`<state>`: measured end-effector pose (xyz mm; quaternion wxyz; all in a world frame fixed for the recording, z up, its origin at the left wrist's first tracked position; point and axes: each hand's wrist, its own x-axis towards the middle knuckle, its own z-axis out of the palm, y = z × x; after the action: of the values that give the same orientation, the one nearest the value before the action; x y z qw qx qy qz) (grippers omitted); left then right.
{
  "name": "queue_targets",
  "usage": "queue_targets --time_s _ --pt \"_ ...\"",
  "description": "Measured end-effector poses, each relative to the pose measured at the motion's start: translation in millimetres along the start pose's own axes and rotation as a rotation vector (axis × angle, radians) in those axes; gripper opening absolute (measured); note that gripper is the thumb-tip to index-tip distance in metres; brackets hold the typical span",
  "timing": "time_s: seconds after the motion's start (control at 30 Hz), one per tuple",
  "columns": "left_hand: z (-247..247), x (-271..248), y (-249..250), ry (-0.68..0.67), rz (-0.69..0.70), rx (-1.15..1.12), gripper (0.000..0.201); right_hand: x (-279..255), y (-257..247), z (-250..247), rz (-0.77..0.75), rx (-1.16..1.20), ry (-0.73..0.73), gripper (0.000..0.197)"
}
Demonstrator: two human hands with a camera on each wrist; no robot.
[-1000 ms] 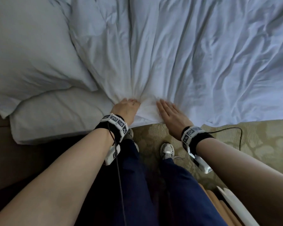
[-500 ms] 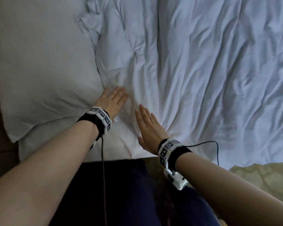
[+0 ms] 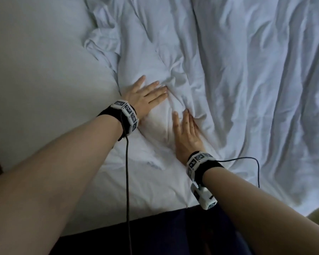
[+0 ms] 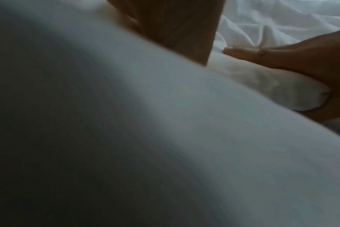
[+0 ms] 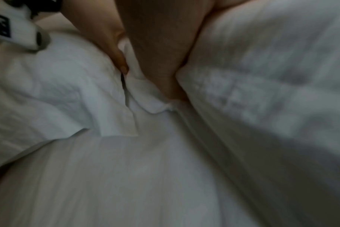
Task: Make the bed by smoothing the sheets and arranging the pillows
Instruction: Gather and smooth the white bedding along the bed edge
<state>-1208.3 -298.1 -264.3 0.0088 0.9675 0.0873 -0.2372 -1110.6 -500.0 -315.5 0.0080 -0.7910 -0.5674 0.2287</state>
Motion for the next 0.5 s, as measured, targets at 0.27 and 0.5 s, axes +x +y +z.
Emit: queue_targets --time_s 0.27,0.5 --pt "-14.8 33.9 -3.4 -0.217 0.006 0.133 0.051 4.7 14.2 0.5 -0.047 0.099 0.092 0.07" --pt "-75.2 -9.3 22.7 -0.255 -0.234 0.092 0.031 -23.5 11.7 -56.1 -0.173 0.112 -0.162 0.083"
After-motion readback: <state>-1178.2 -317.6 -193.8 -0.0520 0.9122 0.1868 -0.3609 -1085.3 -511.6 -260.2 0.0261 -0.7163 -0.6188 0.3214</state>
